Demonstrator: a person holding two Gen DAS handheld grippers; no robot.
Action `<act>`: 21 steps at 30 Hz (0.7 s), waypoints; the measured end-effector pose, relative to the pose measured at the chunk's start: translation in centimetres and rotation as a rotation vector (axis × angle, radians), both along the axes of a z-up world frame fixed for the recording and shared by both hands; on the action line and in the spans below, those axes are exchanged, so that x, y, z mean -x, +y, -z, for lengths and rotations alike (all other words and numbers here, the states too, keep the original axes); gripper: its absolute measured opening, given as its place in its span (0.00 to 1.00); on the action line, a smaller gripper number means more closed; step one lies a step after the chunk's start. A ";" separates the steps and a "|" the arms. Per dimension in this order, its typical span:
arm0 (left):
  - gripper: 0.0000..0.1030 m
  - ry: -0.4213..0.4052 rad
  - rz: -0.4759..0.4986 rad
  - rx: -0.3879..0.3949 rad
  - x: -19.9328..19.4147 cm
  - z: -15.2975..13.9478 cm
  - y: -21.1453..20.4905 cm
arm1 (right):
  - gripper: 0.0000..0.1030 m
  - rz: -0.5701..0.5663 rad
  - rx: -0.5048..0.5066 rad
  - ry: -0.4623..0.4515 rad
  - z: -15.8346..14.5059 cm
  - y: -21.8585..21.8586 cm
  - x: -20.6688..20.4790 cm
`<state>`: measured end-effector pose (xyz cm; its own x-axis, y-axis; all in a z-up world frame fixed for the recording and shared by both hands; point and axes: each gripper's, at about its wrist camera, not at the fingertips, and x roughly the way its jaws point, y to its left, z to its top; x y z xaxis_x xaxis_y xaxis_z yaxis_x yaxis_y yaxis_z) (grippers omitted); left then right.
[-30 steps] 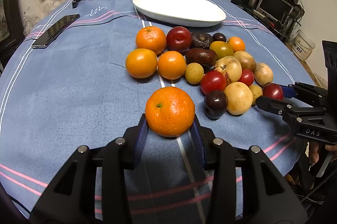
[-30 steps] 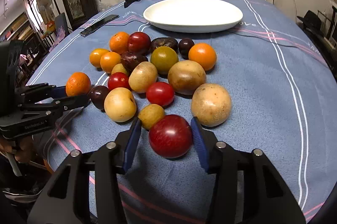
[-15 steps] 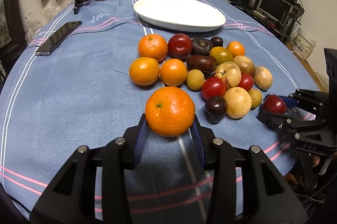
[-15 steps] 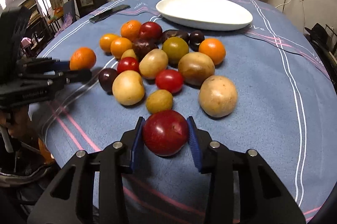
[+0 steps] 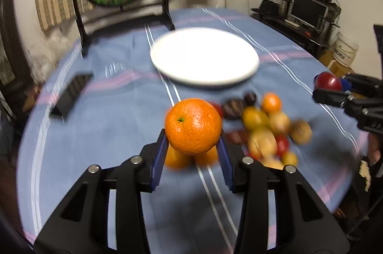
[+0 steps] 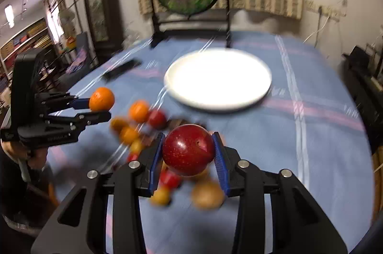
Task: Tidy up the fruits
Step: 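Carry the orange and red plum to the white plate and release both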
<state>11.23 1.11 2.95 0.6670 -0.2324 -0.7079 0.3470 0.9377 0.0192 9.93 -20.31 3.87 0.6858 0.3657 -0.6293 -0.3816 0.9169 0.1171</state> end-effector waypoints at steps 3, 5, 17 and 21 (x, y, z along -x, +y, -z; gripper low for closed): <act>0.40 -0.005 -0.009 -0.020 -4.2 -0.6 -0.9 | 0.39 0.043 0.030 -0.034 -0.4 0.2 -3.8; 0.40 0.031 -0.015 -0.004 -7.5 -0.3 -1.3 | 0.38 0.077 0.039 -0.001 0.6 0.3 -7.2; 0.48 0.099 -0.049 0.006 -16.9 4.3 -3.1 | 0.39 0.146 -0.027 0.214 6.9 0.1 -17.1; 0.68 0.048 -0.060 0.057 -16.9 3.5 -2.6 | 0.66 0.155 -0.101 0.175 6.8 -1.0 -16.6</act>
